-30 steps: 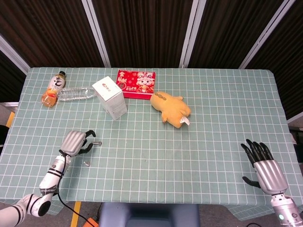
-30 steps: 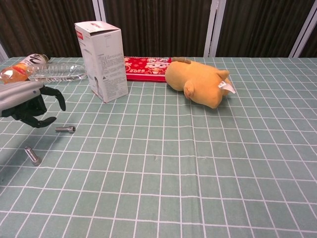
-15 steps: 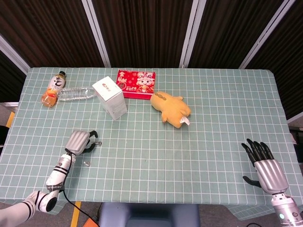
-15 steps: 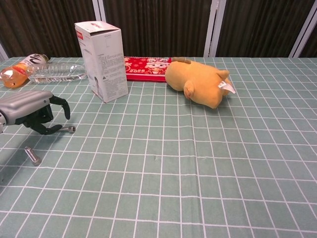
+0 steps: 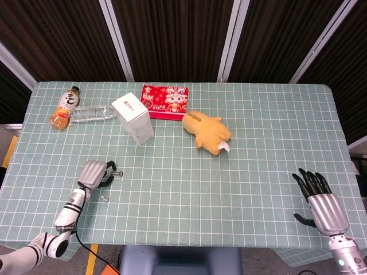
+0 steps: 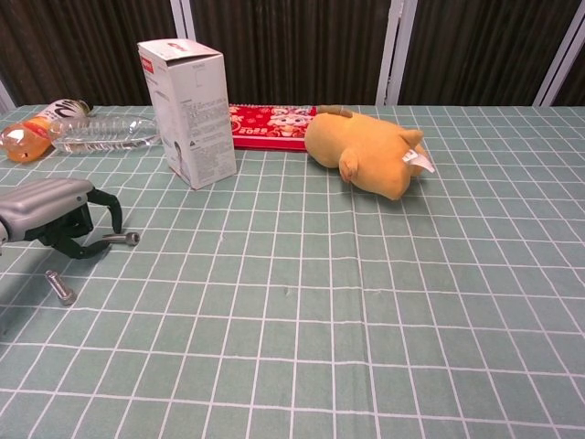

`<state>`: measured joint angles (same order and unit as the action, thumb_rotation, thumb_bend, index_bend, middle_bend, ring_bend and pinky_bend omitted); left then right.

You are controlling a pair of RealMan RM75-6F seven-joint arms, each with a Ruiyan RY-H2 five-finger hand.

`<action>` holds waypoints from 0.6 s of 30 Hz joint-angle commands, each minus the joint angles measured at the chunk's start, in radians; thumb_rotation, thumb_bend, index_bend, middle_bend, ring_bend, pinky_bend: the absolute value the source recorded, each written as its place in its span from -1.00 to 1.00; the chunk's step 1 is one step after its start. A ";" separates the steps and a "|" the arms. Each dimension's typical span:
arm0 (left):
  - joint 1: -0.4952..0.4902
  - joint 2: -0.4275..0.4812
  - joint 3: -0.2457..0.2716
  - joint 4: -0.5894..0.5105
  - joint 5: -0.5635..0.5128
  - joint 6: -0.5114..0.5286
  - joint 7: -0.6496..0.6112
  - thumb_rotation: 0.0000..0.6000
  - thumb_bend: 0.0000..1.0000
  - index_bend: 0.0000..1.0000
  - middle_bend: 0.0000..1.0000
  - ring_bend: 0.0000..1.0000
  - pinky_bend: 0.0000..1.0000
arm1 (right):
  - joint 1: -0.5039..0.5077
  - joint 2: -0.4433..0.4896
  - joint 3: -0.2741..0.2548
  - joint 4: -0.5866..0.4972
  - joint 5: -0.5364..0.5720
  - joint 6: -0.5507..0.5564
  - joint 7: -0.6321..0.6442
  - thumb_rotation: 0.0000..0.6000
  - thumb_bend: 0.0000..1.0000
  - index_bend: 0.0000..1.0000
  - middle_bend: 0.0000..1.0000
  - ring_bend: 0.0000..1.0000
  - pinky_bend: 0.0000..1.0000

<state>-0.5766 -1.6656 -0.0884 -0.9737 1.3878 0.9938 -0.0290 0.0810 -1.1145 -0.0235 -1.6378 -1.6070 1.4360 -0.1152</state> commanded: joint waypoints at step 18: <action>-0.002 -0.031 0.004 0.053 0.001 -0.004 -0.033 1.00 -0.22 0.06 1.00 1.00 1.00 | 0.000 -0.001 -0.001 -0.001 0.001 -0.002 -0.005 1.00 -0.69 -1.00 -1.00 -1.00 -1.00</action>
<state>-0.5782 -1.6962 -0.0850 -0.9209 1.3886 0.9910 -0.0608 0.0814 -1.1156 -0.0245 -1.6383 -1.6065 1.4341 -0.1197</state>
